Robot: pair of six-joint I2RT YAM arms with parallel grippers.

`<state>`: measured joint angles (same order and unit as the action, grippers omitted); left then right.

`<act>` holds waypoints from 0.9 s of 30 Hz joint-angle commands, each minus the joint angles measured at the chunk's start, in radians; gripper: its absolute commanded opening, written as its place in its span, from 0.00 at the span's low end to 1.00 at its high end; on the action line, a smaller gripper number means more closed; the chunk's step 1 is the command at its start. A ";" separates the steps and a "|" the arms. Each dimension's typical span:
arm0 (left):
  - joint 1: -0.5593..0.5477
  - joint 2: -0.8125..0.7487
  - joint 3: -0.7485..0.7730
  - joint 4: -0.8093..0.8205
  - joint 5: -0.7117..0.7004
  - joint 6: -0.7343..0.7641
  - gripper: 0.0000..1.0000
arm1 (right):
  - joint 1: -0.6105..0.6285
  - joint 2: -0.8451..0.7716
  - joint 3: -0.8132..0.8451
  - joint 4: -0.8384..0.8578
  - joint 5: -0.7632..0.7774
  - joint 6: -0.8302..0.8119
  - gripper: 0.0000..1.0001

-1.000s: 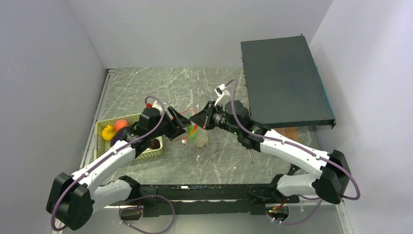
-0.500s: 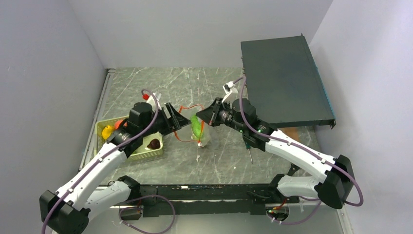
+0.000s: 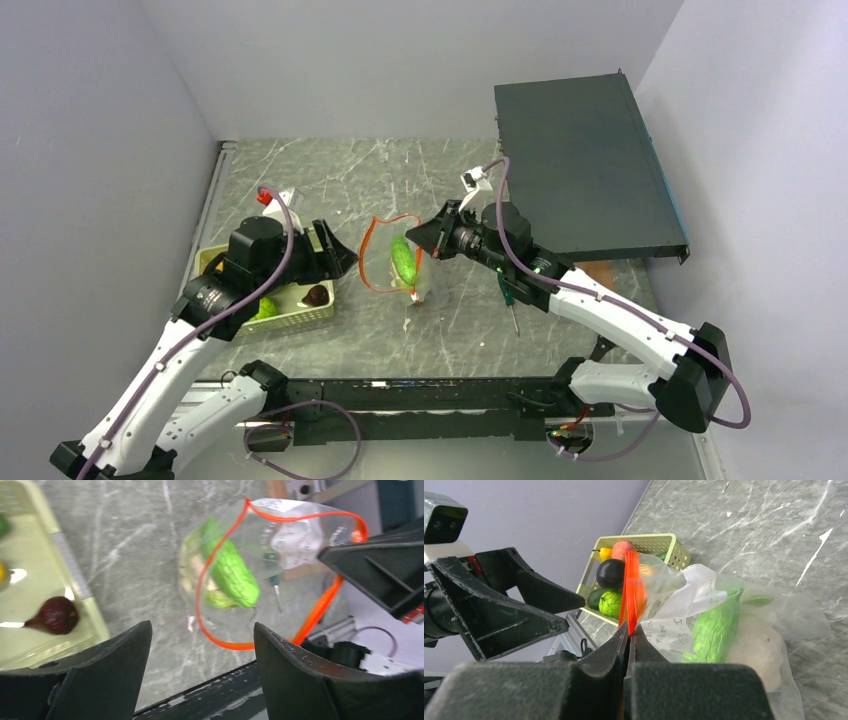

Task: Place the food in the zip-top bag and seal the zipper
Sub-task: Pick up the fake fruit from the bin.

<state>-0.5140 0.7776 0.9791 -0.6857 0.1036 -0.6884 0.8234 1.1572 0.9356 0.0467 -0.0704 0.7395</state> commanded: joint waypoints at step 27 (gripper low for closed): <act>0.179 0.260 -0.174 -0.031 -0.282 0.139 0.60 | -0.005 -0.046 0.024 0.000 -0.009 -0.051 0.00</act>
<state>-0.3763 1.0290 0.8246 -0.8047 -0.2455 -0.5827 0.8230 1.1404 0.9222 0.0273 -0.0792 0.7139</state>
